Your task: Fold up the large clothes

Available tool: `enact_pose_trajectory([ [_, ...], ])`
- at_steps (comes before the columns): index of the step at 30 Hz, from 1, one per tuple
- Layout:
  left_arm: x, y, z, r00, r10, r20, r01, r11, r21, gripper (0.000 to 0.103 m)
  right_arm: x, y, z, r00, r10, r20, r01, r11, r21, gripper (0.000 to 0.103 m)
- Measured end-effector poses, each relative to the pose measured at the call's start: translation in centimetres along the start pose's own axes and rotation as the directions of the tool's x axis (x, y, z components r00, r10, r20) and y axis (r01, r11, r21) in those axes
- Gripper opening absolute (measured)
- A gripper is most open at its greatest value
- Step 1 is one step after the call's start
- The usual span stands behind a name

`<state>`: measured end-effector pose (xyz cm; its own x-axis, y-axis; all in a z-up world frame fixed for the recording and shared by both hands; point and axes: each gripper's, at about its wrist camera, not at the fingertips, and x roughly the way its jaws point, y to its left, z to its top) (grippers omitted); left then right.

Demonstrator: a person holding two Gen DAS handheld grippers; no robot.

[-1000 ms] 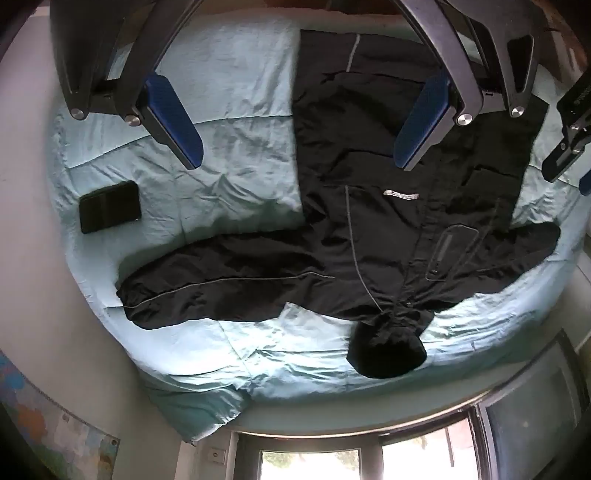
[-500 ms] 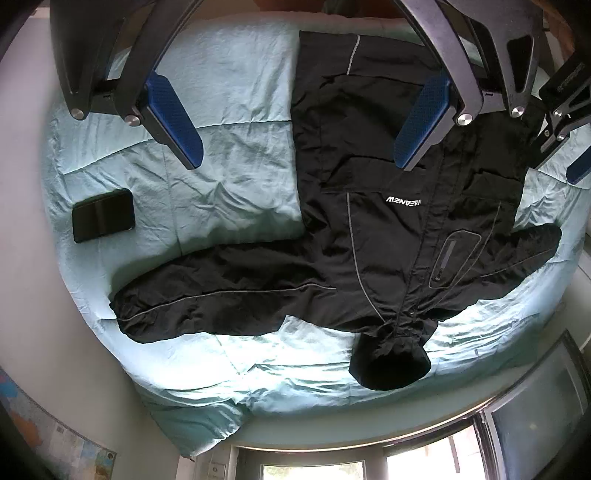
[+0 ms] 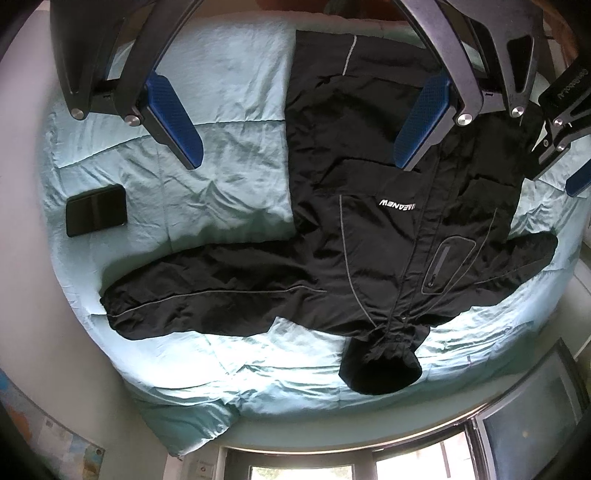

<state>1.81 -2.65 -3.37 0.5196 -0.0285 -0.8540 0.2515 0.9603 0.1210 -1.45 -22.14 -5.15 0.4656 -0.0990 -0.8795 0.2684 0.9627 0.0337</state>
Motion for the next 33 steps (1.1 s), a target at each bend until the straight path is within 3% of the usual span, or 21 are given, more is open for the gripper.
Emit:
enact_pose_trajectory([
  [17,-0.3,2.1,-0.4,1.0,0.005,-0.008,-0.006,1.0,-0.018,0.081,-0.1,2.9,0.2,0.999,0.052,-0.015,-0.052,0.998,-0.041,0.103],
  [33,0.1,7.5,-0.2,1.0,0.016,-0.014,-0.016,0.998,-0.055,0.081,0.0,8.9,0.8,0.992,0.123,-0.036,-0.126,0.989,-0.074,0.103],
])
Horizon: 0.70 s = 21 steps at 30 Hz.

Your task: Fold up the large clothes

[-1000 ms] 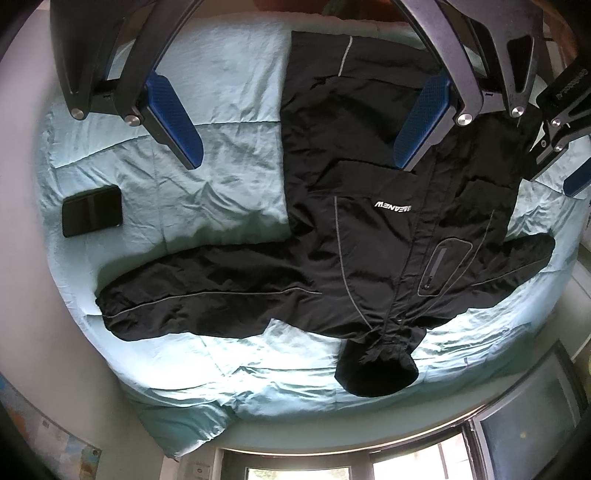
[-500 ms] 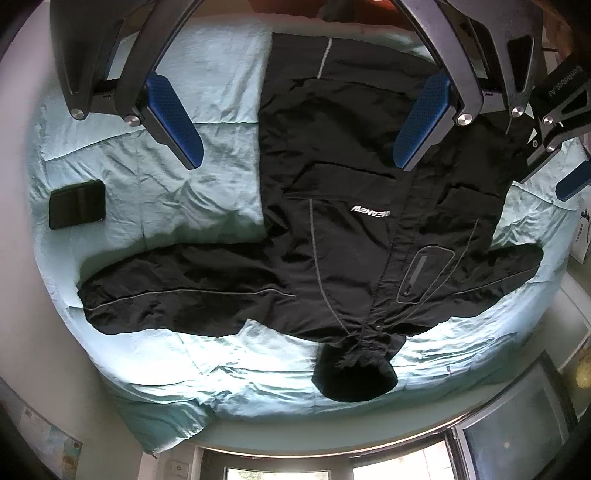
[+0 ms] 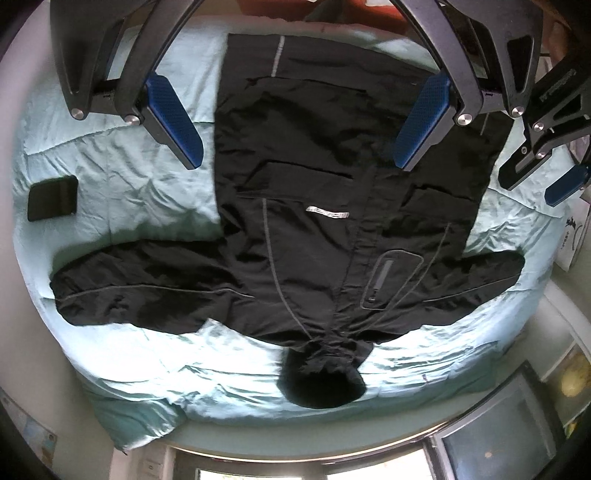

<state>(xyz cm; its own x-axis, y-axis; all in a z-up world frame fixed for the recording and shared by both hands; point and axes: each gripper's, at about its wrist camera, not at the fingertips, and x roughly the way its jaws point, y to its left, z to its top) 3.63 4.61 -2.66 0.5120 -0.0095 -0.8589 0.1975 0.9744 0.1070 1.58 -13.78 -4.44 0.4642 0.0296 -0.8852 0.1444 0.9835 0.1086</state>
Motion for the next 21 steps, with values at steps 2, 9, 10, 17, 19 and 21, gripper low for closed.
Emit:
enact_pose_trajectory([
  [2,0.2,1.1,0.1,1.0,-0.002,-0.002,0.002,1.0,-0.006,0.081,0.0,1.3,0.2,1.0,0.012,0.005,-0.012,1.0,-0.016,0.103],
  [9,1.1,6.0,1.0,1.0,0.002,0.008,-0.002,1.0,-0.026,0.081,0.8,6.5,1.3,0.999,0.046,0.011,-0.046,0.998,-0.041,0.103],
  [10,1.2,6.6,1.2,1.0,0.001,0.01,-0.001,1.0,-0.027,0.081,1.0,7.5,1.5,0.999,0.049,0.008,-0.048,0.998,-0.039,0.103],
  [17,3.0,13.2,3.0,0.999,-0.012,0.035,0.013,0.999,-0.03,0.081,2.6,13.5,3.0,0.999,0.044,0.012,-0.044,0.999,-0.032,0.103],
  [19,3.5,15.0,3.5,0.999,-0.016,0.046,0.017,0.999,-0.029,0.081,3.3,15.3,3.4,0.999,0.047,0.004,-0.047,0.999,-0.02,0.103],
  [21,4.1,16.9,4.0,0.999,-0.018,0.052,0.02,0.999,-0.034,0.081,3.8,17.0,3.7,0.999,0.042,-0.005,-0.042,0.999,-0.013,0.103],
])
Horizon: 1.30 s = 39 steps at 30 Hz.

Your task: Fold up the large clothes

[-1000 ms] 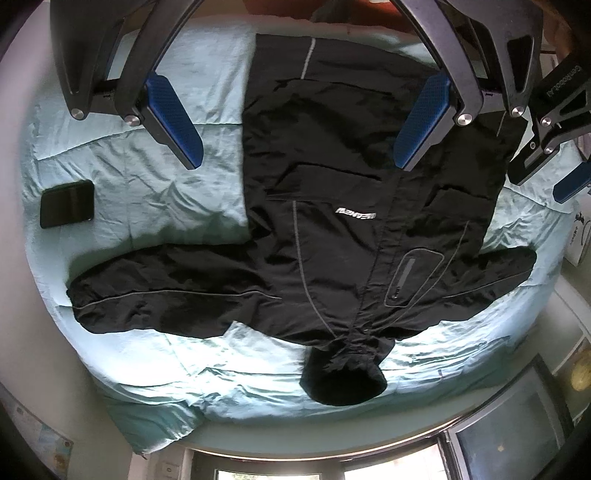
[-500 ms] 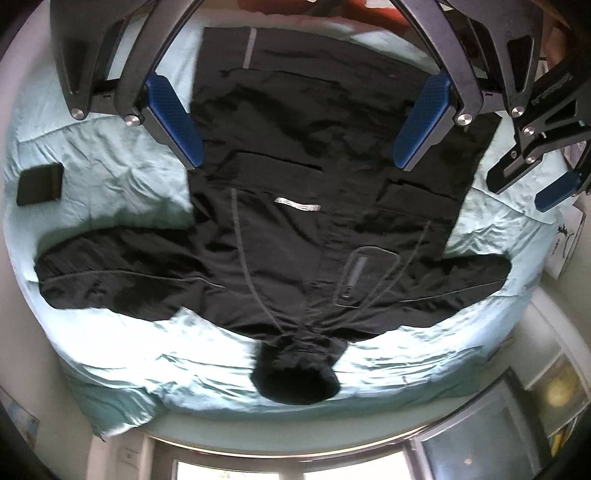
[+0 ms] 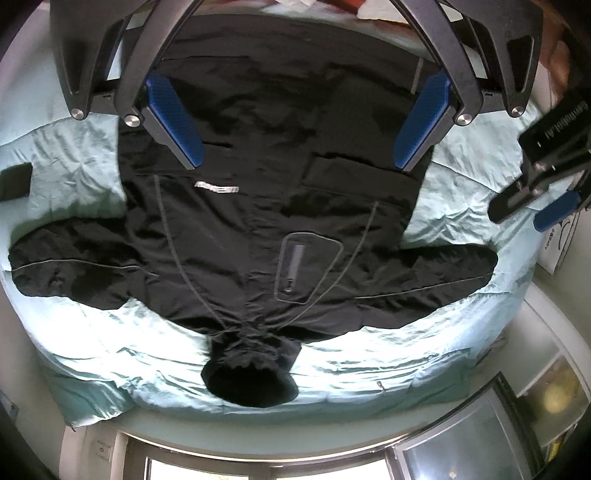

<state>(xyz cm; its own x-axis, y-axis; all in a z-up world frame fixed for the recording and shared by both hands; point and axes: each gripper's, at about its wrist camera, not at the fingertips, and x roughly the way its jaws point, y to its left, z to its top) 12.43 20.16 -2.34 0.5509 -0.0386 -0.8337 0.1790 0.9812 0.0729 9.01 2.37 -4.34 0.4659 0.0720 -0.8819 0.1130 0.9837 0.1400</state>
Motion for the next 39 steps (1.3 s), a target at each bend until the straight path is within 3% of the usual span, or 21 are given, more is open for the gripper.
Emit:
enact_pose_trajectory([
  [12,7.5,9.8,2.4,0.994,-0.06,-0.086,0.054,0.996,-0.065,0.081,5.3,7.9,3.1,0.995,-0.056,-0.077,0.055,0.998,-0.018,0.103],
  [16,12.1,14.4,3.0,0.99,-0.06,-0.128,0.042,0.989,-0.143,0.081,7.9,10.1,4.8,0.992,-0.06,-0.113,0.056,0.998,-0.041,0.102],
  [19,16.1,19.9,3.3,0.99,-0.036,-0.138,0.0,0.967,-0.255,0.081,10.4,11.4,6.4,0.988,-0.058,-0.143,0.049,0.997,-0.061,0.099],
  [22,20.4,27.8,2.9,0.99,0.005,-0.139,-0.062,0.908,-0.414,0.081,13.4,12.6,8.0,0.983,-0.054,-0.173,0.041,0.996,-0.076,0.096],
  [23,21.9,30.6,2.5,0.989,0.001,-0.151,-0.073,0.877,-0.475,0.081,14.1,12.9,8.4,0.983,-0.055,-0.176,0.041,0.996,-0.085,0.095],
  [27,27.0,39.6,0.4,0.99,-0.082,-0.112,-0.016,0.735,-0.678,0.081,18.2,14.9,11.0,0.984,-0.076,-0.159,0.051,0.987,-0.153,0.095],
  [29,29.5,42.4,-0.3,0.988,-0.124,-0.096,0.014,0.678,-0.735,0.081,20.1,15.8,12.4,0.984,-0.081,-0.16,0.052,0.983,-0.176,0.095],
  [33,33.7,45.0,-0.8,0.979,-0.188,-0.078,0.052,0.605,-0.795,0.081,23.3,17.6,15.2,0.987,-0.066,-0.147,0.037,0.98,-0.197,0.095],
  [36,36.2,45.3,-0.5,0.968,-0.246,-0.04,0.113,0.575,-0.811,0.08,25.0,18.5,16.7,0.99,-0.053,-0.132,0.026,0.979,-0.201,0.094],
  [37,36.7,45.4,-0.3,0.969,-0.244,-0.03,0.119,0.573,-0.811,0.07,25.7,18.6,17.1,0.991,-0.042,-0.126,0.016,0.981,-0.195,0.093],
  [38,37.0,45.3,0.1,0.969,-0.247,-0.016,0.134,0.577,-0.806,0.042,26.2,18.6,17.3,0.992,-0.038,-0.123,0.014,0.982,-0.189,0.092],
  [39,37.2,45.1,0.5,0.968,-0.252,-0.012,0.144,0.588,-0.796,0.034,26.8,18.4,17.5,0.992,-0.039,-0.123,0.016,0.983,-0.182,0.091],
])
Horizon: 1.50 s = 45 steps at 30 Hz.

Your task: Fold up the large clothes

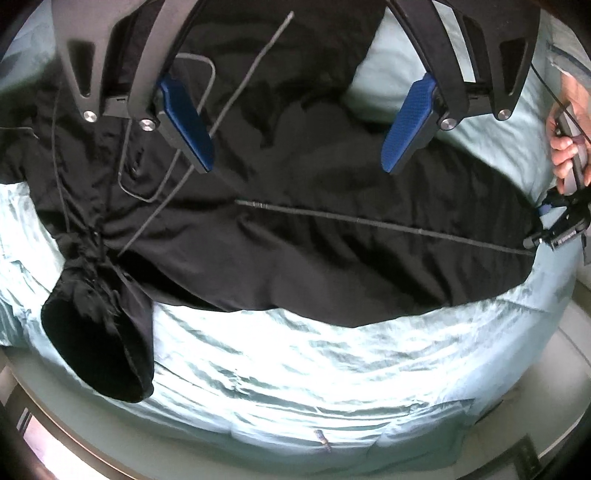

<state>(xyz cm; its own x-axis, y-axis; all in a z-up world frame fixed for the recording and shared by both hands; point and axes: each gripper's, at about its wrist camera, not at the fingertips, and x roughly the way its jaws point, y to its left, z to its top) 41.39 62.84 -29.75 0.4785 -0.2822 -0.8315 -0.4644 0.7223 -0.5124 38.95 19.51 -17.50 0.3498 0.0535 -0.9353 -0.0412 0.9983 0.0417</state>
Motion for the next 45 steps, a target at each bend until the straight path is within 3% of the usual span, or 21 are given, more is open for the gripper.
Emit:
enact_pose_trajectory([
  [2,-0.9,-1.8,-0.3,0.998,0.033,0.044,-0.036,0.998,0.056,0.018,1.0,-0.6,0.3,1.0,-0.003,-0.005,0.003,1.0,0.015,0.077],
  [4,-2.9,-3.9,-0.6,0.994,0.012,0.107,-0.025,0.993,0.117,0.016,1.7,-1.4,0.7,1.0,0.016,-0.018,-0.016,0.999,0.036,0.057],
  [5,-4.8,-5.5,-1.0,0.988,-0.014,0.151,-0.012,0.986,0.167,0.016,1.9,-1.7,0.9,0.999,0.028,-0.021,-0.027,0.998,0.05,0.057],
  [7,-6.4,-7.4,-1.3,0.979,0.002,0.202,-0.045,0.977,0.208,0.016,2.2,-2.7,1.3,0.999,0.042,0.007,-0.042,0.995,0.089,0.056],
  [9,-5.5,-7.7,-0.9,0.978,0.083,0.192,-0.122,0.972,0.201,0.016,3.4,-2.9,1.7,0.999,0.037,0.01,-0.038,0.995,0.091,0.056],
  [11,-3.3,-7.2,-0.5,0.979,0.154,0.133,-0.176,0.968,0.178,0.015,5.7,-2.6,1.7,1.0,0.014,-0.028,-0.012,0.997,0.073,0.055],
  [15,-5.6,-10.5,-2.6,0.975,0.119,0.187,-0.172,0.937,0.303,0.015,11.6,-2.5,0.7,0.982,0.016,-0.186,-0.005,0.998,0.056,0.054],
  [17,-6.6,-12.9,-4.0,0.976,0.09,0.198,-0.16,0.913,0.374,0.015,11.6,-2.9,0.8,0.983,0.041,-0.179,-0.03,0.997,0.065,0.054],
  [20,-7.5,-18.4,-7.2,0.98,0.04,0.194,-0.137,0.844,0.518,0.015,9.7,-3.9,1.1,0.982,0.104,-0.16,-0.09,0.992,0.092,0.054],
  [24,-8.1,-25.2,-13.3,0.987,-0.053,0.153,-0.066,0.729,0.681,0.015,5.2,-6.9,0.0,0.98,0.179,-0.084,-0.164,0.974,0.159,0.061],
  [27,-7.0,-30.6,-19.0,0.991,-0.112,0.072,0.014,0.625,0.781,0.015,1.5,-10.1,-2.0,0.988,0.152,-0.026,-0.145,0.972,0.186,0.063],
  [30,-4.5,-35.4,-25.3,0.992,-0.127,-0.021,0.083,0.507,0.858,0.015,-0.8,-13.6,-4.3,0.994,0.11,-0.004,-0.107,0.97,0.22,0.064],
  [33,-1.4,-38.7,-30.4,0.986,-0.12,-0.117,0.158,0.436,0.886,0.015,-2.4,-16.9,-7.0,0.999,0.055,-0.002,-0.052,0.964,0.261,0.064],
  [35,0.7,-40.5,-33.1,0.984,-0.092,-0.151,0.176,0.403,0.898,0.015,-3.3,-19.5,-8.4,1.0,0.022,-0.011,-0.018,0.956,0.292,0.064],
  [39,4.8,-42.9,-37.4,0.969,-0.049,-0.244,0.244,0.376,0.894,0.016,-4.2,-24.8,-11.6,0.999,-0.025,-0.037,0.036,0.935,0.353,0.065],
  [41,7.1,-42.9,-39.8,0.96,0.0,-0.28,0.259,0.38,0.888,0.024,-4.1,-26.8,-12.9,0.998,-0.039,-0.053,0.056,0.926,0.374,0.065],
  [43,10.2,-42.7,-40.9,0.942,0.068,-0.328,0.275,0.401,0.874,0.032,-3.5,-28.5,-13.8,0.997,-0.04,-0.073,0.065,0.919,0.389,0.065],
  [45,13.0,-41.9,-41.4,0.896,0.114,-0.429,0.334,0.462,0.822,0.037,-3.2,-29.5,-14.6,0.996,-0.027,-0.084,0.058,0.916,0.398,0.065],
])
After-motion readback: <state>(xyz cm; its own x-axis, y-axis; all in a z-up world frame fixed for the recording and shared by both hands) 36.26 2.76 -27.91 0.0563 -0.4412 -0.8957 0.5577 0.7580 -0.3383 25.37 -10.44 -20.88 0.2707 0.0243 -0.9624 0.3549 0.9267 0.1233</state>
